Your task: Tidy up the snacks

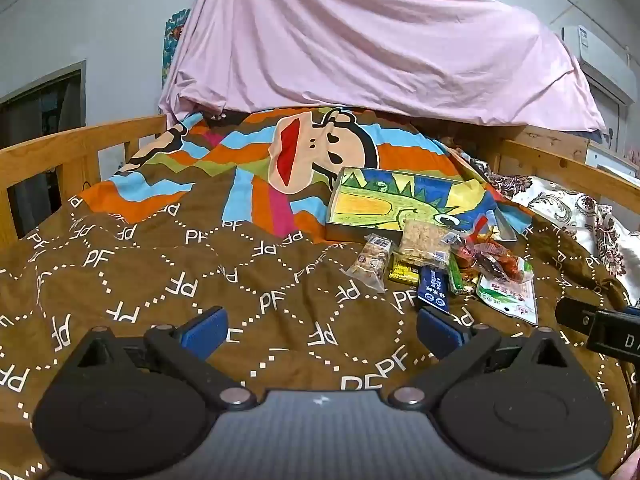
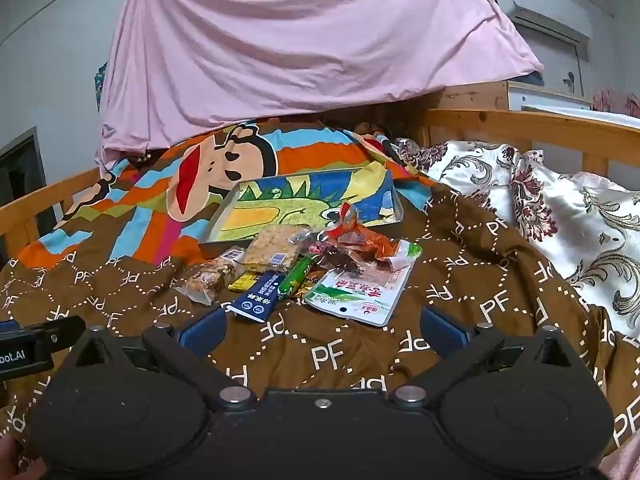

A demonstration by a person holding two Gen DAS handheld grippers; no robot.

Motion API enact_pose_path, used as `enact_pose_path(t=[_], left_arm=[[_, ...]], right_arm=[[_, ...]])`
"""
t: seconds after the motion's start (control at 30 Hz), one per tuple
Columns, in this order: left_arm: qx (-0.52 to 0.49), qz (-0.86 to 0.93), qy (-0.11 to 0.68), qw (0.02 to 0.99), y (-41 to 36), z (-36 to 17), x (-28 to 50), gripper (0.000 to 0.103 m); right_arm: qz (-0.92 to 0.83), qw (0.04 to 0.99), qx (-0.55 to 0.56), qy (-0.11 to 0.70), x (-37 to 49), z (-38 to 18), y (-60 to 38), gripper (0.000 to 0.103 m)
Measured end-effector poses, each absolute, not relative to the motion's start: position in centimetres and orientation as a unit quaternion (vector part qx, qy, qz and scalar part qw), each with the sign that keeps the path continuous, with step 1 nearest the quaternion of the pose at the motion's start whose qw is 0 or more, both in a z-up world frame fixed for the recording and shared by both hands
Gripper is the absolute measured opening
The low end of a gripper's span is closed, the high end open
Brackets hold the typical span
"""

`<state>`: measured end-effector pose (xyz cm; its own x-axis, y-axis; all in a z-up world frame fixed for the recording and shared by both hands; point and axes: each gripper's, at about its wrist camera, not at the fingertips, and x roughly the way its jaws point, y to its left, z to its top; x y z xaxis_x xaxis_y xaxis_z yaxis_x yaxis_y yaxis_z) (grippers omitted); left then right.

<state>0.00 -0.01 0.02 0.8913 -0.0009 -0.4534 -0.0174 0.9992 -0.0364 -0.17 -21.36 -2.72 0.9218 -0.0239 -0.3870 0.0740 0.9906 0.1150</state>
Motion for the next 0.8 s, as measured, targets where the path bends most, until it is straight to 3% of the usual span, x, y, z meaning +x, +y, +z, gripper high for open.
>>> enact_pose_path(t=[0.8], left_arm=[[-0.029, -0.002, 0.227, 0.973, 0.07, 0.21, -0.19, 0.102]], right_arm=[[-0.016, 0.978, 0.046, 0.203, 0.02, -3.07, -20.78, 0.103]])
